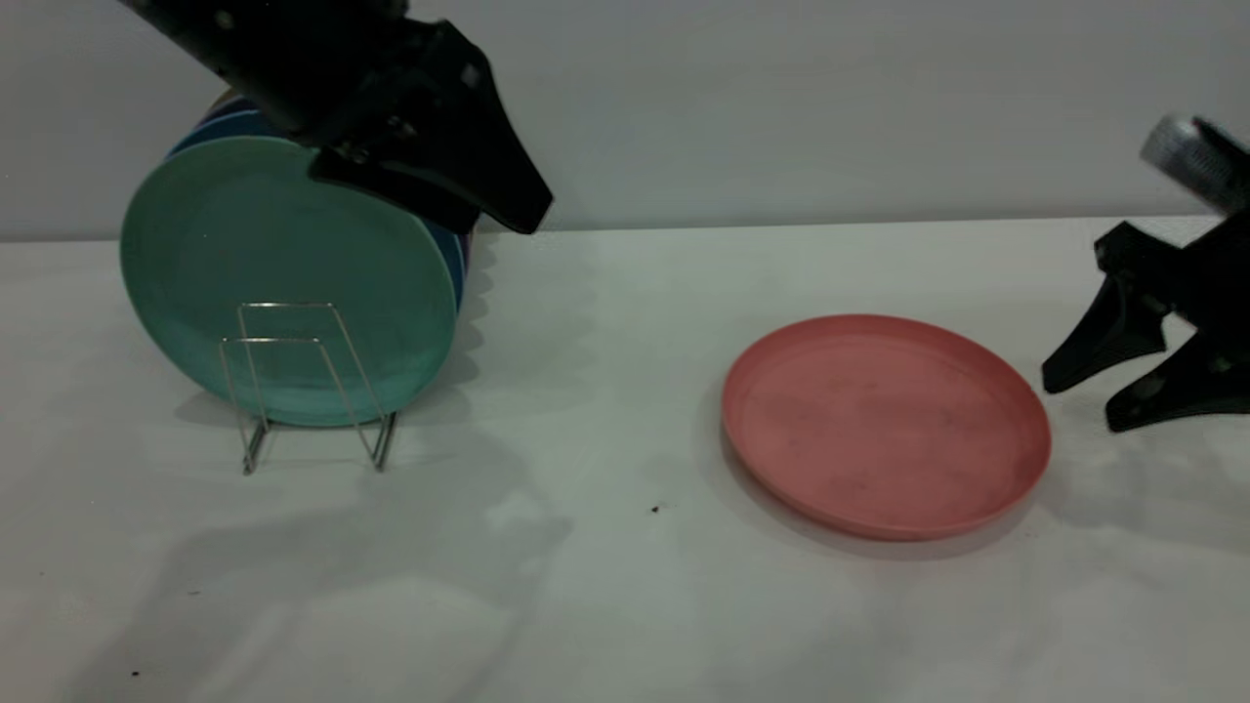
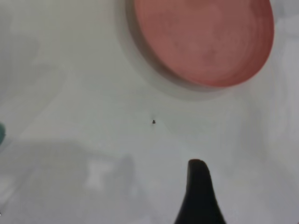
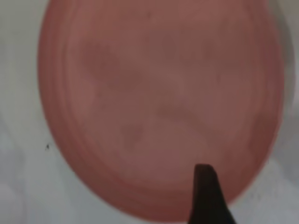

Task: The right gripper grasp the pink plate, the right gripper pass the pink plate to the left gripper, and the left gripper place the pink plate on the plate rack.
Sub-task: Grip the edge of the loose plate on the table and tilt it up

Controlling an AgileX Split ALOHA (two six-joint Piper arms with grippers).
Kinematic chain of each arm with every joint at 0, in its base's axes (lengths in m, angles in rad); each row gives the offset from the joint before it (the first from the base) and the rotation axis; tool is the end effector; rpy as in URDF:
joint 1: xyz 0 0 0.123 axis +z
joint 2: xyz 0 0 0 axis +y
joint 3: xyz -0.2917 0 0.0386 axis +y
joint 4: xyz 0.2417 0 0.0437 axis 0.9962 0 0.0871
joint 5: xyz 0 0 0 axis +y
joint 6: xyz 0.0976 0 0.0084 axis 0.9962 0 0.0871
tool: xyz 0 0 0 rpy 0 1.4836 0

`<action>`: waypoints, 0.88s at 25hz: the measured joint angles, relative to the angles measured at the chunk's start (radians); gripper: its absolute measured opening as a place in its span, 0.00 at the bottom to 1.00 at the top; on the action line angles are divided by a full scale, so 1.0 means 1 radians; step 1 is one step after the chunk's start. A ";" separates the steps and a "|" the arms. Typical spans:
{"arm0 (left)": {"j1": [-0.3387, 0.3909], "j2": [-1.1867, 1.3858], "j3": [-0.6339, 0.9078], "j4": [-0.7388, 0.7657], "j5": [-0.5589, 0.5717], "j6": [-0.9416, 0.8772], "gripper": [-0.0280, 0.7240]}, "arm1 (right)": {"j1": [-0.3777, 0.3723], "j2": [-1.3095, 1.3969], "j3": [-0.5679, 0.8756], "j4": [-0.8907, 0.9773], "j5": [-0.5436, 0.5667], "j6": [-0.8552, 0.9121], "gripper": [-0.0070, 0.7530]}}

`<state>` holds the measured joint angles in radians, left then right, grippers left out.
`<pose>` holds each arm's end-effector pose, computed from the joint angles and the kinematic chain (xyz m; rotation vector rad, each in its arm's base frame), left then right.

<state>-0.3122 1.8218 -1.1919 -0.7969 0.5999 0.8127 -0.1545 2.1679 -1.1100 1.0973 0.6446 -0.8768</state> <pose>0.3495 -0.1545 0.2140 0.6906 2.4490 -0.6091 0.3782 -0.0058 0.0736 0.2755 2.7483 0.7942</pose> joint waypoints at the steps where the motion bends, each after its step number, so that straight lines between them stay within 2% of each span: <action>1: -0.001 0.000 0.000 0.000 -0.002 0.000 0.79 | -0.002 0.033 -0.018 0.010 0.012 -0.005 0.67; 9: -0.002 0.000 0.000 -0.003 -0.003 -0.014 0.79 | -0.003 0.156 -0.078 0.037 0.024 -0.026 0.66; 22: -0.002 0.000 0.000 -0.003 -0.003 -0.019 0.79 | 0.036 0.185 -0.079 0.154 0.016 -0.170 0.59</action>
<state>-0.3141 1.8218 -1.1919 -0.8001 0.5965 0.7936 -0.1189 2.3527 -1.1891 1.2517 0.6604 -1.0469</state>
